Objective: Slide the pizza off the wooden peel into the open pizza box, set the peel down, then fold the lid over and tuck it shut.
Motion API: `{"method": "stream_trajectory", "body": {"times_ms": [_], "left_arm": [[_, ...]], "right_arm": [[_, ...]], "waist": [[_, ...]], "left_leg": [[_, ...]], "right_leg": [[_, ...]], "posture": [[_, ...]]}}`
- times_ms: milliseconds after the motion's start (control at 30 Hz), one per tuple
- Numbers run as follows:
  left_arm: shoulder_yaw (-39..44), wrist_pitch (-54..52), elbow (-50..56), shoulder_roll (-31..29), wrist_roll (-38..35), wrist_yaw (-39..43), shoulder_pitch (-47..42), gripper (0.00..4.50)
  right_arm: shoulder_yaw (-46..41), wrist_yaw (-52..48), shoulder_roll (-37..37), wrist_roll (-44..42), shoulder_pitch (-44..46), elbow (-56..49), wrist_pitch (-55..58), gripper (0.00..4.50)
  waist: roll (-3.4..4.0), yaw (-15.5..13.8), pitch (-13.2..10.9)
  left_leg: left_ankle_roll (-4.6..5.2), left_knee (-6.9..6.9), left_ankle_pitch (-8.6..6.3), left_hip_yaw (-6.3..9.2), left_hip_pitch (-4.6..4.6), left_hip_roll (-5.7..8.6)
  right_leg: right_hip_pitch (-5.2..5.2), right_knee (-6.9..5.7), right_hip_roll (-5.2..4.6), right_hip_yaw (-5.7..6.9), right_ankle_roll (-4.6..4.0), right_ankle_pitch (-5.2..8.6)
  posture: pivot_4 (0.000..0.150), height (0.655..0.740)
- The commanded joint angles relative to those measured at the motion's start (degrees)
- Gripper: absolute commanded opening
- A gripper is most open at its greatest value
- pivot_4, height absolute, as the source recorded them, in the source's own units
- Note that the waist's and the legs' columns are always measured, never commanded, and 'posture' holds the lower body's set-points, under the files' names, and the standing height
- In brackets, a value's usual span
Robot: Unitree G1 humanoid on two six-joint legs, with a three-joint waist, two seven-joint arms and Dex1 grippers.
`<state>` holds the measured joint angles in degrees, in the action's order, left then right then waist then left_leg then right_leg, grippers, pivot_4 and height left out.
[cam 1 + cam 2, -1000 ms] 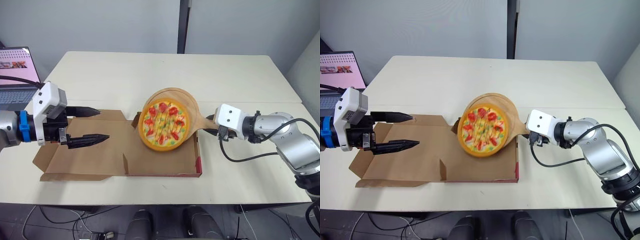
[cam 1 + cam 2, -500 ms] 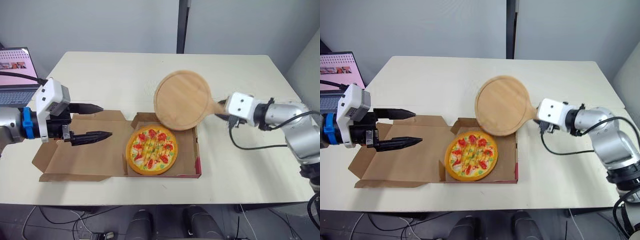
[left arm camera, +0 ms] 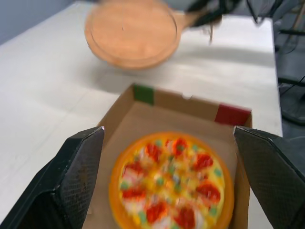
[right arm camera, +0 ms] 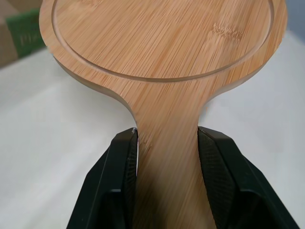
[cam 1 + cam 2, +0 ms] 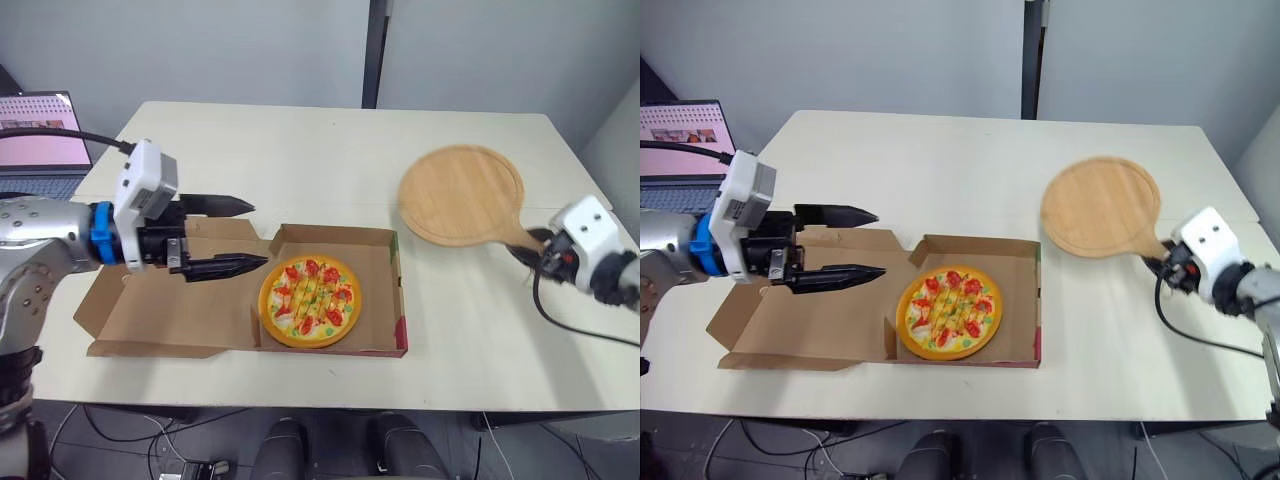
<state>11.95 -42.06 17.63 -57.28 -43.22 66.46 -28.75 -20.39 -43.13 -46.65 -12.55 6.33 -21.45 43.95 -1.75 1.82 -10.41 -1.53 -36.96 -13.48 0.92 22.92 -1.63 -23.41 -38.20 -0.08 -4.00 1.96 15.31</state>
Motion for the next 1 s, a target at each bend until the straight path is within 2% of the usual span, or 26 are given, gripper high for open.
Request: {"method": "stream_trajectory", "body": {"times_ms": [33, 267, 467, 633, 733, 767, 900, 1000], "left_arm": [[-2.1, 0.4, 1.8, 3.2, -1.4, -1.8, -3.6, 4.50], [-6.2, 2.2, 2.1, 8.9, -0.5, -2.4, -6.5, 4.50], [-7.7, 3.2, 2.0, 10.4, 0.0, -2.1, -7.2, 4.50], [-8.1, 3.8, 1.9, 10.6, 0.7, -2.2, -7.2, 4.50], [-8.1, 4.0, 2.0, 10.8, 0.9, -2.1, -6.8, 4.50], [-7.9, 4.0, 2.0, 10.9, 0.8, -2.2, -6.6, 4.50], [-7.1, 3.7, 1.5, 11.0, 0.8, -2.8, -5.6, 4.50], [-6.2, 3.9, 0.9, 10.7, 1.3, -3.7, -4.4, 4.50]], "right_arm": [[-7.5, 4.8, 4.0, -2.4, -4.9, -9.0, 5.2, 1.62], [-10.7, 11.0, 12.4, -2.9, -15.7, -12.7, 6.6, 1.62], [-10.6, 15.4, 18.3, -5.2, -18.4, -13.7, 11.3, 1.62], [-12.2, 15.6, 18.3, -8.8, -20.4, -15.3, 17.3, 3.21], [-15.0, 11.6, 15.4, -11.5, -24.4, -16.9, 17.3, 4.25], [-16.3, 9.5, 14.2, -12.6, -26.1, -17.5, 16.5, 4.48], [-19.7, 1.7, 9.7, -16.5, -29.9, -20.1, 9.9, 4.48], [-18.8, -1.3, 6.1, -17.5, -29.0, -20.9, 6.3, 4.48]], "waist": [[0.01, 0.2, 0.0], [0.02, 0.4, 0.0], [0.03, 0.5, 0.0], [0.03, 0.4, 0.0], [0.03, 0.2, 0.0], [0.03, 0.1, 0.0], [0.02, 0.3, 0.0], [0.00, 0.7, 0.1]], "left_leg": [[0.00, 0.00, 0.00, 0.00, -0.02, -0.02], [-0.01, -0.04, 0.00, -0.05, -0.11, -0.01], [-0.01, -0.04, 0.01, -0.07, -0.19, -0.02], [-0.01, -0.04, 0.01, -0.04, -0.20, -0.01], [-0.01, -0.04, 0.01, -0.04, -0.19, 0.00], [-0.01, -0.04, 0.01, -0.04, -0.18, 0.00], [-0.01, -0.03, 0.00, -0.06, -0.22, -0.01], [-0.01, -0.04, 0.00, -0.05, -0.35, -0.05]], "right_leg": [[0.00, -0.03, 0.03, -0.02, 0.02, 0.01], [0.01, -0.21, 0.08, -0.11, 0.27, 0.17], [0.00, -0.36, 0.09, -0.13, 0.24, 0.20], [0.01, -0.37, 0.09, -0.10, 0.22, 0.22], [0.01, -0.37, 0.08, -0.10, 0.21, 0.23], [0.01, -0.36, 0.08, -0.10, 0.21, 0.24], [0.06, -0.33, 0.08, -0.11, 0.22, 0.24], [0.14, -0.36, 0.13, -0.11, 0.22, 0.24]], "posture": [[0.150, 0.7400], [0.150, 0.7400], [0.150, 0.7400], [0.150, 0.7400], [0.150, 0.7400], [0.150, 0.7400], [0.150, 0.7400], [0.150, 0.7400]]}}
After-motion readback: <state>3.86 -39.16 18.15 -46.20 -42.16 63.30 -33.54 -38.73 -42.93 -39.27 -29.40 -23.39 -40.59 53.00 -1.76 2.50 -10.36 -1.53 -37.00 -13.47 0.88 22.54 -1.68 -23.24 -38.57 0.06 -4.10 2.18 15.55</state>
